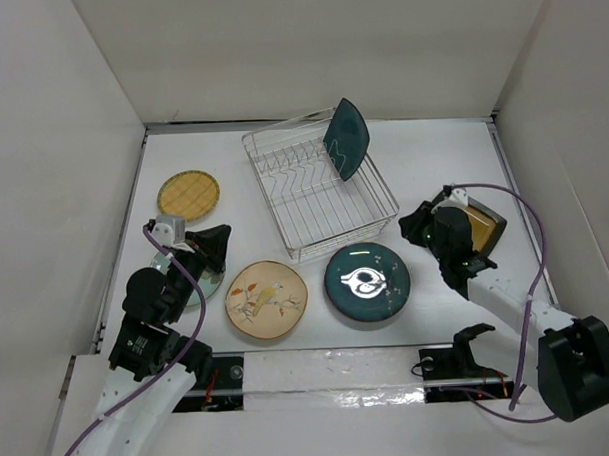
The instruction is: Load the plates into the dish rack
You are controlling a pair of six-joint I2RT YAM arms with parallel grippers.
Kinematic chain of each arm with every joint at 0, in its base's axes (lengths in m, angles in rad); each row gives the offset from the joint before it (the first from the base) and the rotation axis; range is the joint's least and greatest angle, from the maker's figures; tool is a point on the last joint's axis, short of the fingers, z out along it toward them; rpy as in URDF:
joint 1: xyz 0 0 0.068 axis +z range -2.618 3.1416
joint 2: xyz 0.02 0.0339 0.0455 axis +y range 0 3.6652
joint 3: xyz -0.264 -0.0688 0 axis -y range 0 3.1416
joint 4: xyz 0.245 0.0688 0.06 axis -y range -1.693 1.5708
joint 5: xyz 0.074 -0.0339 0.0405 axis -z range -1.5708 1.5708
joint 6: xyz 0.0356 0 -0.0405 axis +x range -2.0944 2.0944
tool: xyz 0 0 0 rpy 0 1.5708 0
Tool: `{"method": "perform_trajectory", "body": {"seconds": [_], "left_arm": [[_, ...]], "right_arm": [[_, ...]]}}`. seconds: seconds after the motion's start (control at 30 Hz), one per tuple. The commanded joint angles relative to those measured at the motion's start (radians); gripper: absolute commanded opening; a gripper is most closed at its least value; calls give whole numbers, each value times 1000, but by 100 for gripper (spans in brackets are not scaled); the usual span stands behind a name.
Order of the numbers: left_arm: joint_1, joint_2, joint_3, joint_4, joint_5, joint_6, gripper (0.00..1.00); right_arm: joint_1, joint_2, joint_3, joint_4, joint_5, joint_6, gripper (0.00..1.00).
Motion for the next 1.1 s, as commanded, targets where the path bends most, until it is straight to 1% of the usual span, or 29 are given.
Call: {"method": "perform_trajectory", "body": {"seconds": [0.0,0.07,0.1,0.17,0.23,0.33,0.43,0.53,0.63,0.67,0.73,0.8,0.83,0.87,0.9,0.93,1.0,1.07], "left_arm": [[5,-14,17,32,10,7,8],[5,-14,16,34,9,7,13],[5,-14,16,34,10,6,18],[5,-6,17,32,9,6,21],[5,-2,19,30,9,7,23],[5,-3,17,29,4,7,24],[5,-6,17,29,1,9,24],[5,-6,17,29,0,9,25],[5,0,19,27,-10,9,25],[5,2,19,24,-13,9,26],[5,0,19,24,-16,9,26],[5,-3,19,23,-17,6,27],[5,-5,19,23,-17,7,27],[5,-8,19,23,-17,7,27],[5,-8,19,23,-17,6,28],[5,-6,17,26,-17,6,28],[5,1,19,24,-17,6,28],[5,6,20,21,-17,6,28]], "right_arm": [[-105,-35,-34,-163,-189,46,37],[-152,-36,-75,-172,-295,45,54],[-152,-35,-84,-179,-320,45,58],[-162,-30,-107,-195,-347,45,64],[-171,-23,-126,-187,-402,59,64],[-189,-3,-158,-155,-438,86,63],[-212,37,-157,-152,-531,83,62],[-212,94,-155,-126,-627,74,58],[-212,167,-143,-130,-700,57,50],[-212,181,-138,-137,-723,51,46],[-212,204,-126,-167,-751,42,42],[-202,206,-117,-184,-737,36,25],[-202,200,-111,-213,-733,33,18],[-189,183,-92,-233,-725,21,7],[-189,169,-83,-242,-710,17,3],[-180,155,-74,-299,-706,11,0],[-180,105,-43,-342,-706,-10,0],[-180,57,-16,-420,-711,-36,0]]}}
